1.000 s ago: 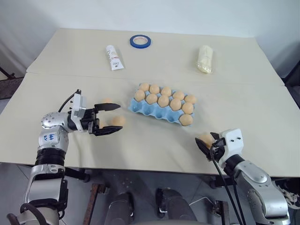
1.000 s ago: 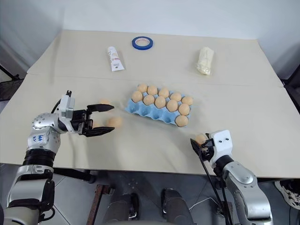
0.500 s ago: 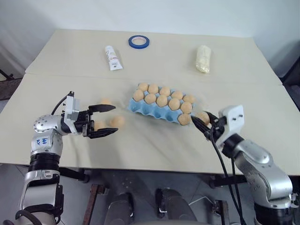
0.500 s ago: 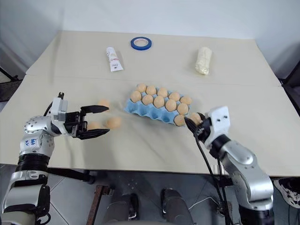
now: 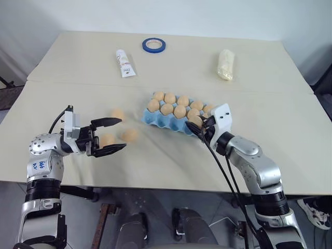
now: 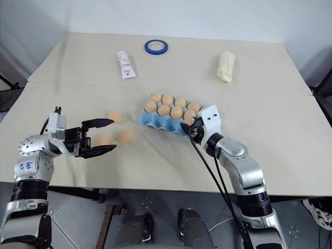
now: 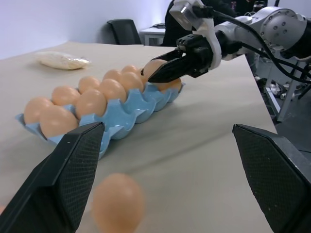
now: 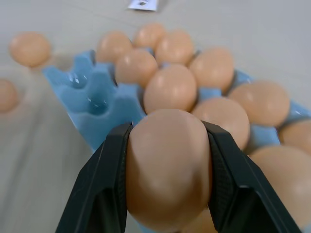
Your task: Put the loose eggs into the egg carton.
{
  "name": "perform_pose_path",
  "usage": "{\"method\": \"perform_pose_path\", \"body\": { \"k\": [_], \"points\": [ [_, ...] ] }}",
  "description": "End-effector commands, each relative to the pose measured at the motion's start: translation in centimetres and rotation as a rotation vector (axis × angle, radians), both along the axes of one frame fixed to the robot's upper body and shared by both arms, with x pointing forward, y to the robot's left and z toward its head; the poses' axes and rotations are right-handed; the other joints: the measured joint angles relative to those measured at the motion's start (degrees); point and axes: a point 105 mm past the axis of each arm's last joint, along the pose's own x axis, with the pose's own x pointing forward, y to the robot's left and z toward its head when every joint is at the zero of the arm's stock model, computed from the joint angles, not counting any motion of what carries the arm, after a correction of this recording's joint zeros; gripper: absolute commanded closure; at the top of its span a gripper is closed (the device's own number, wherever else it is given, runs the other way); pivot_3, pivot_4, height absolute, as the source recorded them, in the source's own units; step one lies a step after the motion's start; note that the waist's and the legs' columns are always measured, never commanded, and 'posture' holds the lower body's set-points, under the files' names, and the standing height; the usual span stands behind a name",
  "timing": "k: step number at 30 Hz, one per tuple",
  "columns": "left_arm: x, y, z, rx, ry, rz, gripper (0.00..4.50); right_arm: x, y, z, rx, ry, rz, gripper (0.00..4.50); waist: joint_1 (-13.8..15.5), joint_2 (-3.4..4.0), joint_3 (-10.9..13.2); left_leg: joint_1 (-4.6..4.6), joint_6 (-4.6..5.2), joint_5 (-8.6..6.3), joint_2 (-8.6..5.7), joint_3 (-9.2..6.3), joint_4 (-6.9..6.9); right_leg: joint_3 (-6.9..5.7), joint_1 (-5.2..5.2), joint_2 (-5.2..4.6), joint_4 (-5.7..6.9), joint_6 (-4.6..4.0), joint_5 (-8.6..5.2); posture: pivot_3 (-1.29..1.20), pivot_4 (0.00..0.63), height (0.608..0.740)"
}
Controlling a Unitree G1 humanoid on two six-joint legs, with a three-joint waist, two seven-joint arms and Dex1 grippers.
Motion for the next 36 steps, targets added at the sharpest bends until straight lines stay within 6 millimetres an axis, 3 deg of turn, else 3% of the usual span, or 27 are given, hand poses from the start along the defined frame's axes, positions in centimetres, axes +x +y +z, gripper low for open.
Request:
{"method": "perform_pose_path", "body": {
  "k": [1, 6, 7, 13, 20, 28, 36],
  "points": [
    [-0.4, 0.5, 1.5, -0.017, -0.064, 0.019, 0.0, -0.1, 0.6, 0.7, 0.003, -0.022, 0.028, 1.87, 0.0, 0.0, 0.0, 0.0, 0.0, 0.0, 0.0, 0.0, 0.0, 0.0, 0.0, 0.0, 0.0, 0.0, 0.0, 0.0, 0.15, 0.74],
    [-0.5, 0.6, 1.8, -0.024, -0.077, 0.044, 0.0, -0.3, 0.7, 1.6, -0.004, -0.046, 0.051, 0.11, -0.5, 0.0, 0.0, -0.01, -0.01, 0.0, 0.0, 0.0, -0.01, 0.0, 0.0, -0.01, 0.0, 0.0, 0.0, 0.0, 0.15, 0.74],
    [-0.4, 0.7, 1.9, -0.025, -0.081, 0.054, 0.0, -0.3, 0.7, 1.8, -0.006, -0.054, 0.054, 0.02, -0.6, 0.0, 0.0, 0.0, 0.0, 0.0, 0.0, 0.0, -0.02, 0.0, 0.0, -0.01, -0.01, 0.0, 0.0, 0.0, 0.15, 0.74],
    [-0.5, 1.6, 2.5, -0.021, -0.113, 0.143, 0.0, -0.6, -0.5, 3.3, -0.04, -0.105, 0.077, 0.02, -0.7, 0.01, 0.0, 0.0, -0.01, 0.0, 0.0, -0.01, -0.03, 0.0, 0.0, -0.02, -0.02, 0.0, 0.0, 0.0, 0.15, 0.74],
    [-0.7, 5.1, 3.7, -0.027, -0.148, 0.431, 0.0, -1.6, -3.7, 4.8, -0.051, -0.229, 0.14, 0.02, -0.7, 0.02, 0.0, 0.02, -0.02, -0.01, 0.0, -0.02, -0.17, -0.01, 0.01, -0.02, -0.14, 0.0, 0.0, 0.0, 0.15, 0.74],
    [-4.4, 8.6, 1.2, -0.018, -0.046, 0.681, 0.0, -4.1, -6.0, 2.7, -0.11, -0.191, 0.39, 0.02, -0.7, 0.04, 0.0, 0.08, -0.04, -0.02, 0.0, 0.0, -0.37, -0.01, 0.04, -0.01, -0.28, 0.02, -0.01, 0.0, 0.15, 0.74],
    [-6.2, 8.1, -0.6, -0.021, 0.008, 0.73, 0.0, -5.6, -7.1, 2.2, -0.103, -0.115, 0.531, 0.02, -0.5, 0.06, 0.0, 0.21, -0.3, -0.18, 0.0, -0.04, -0.35, -0.01, 0.15, -0.07, -0.29, -0.09, -0.03, 0.0, 0.15, 0.74]
  ]
}}
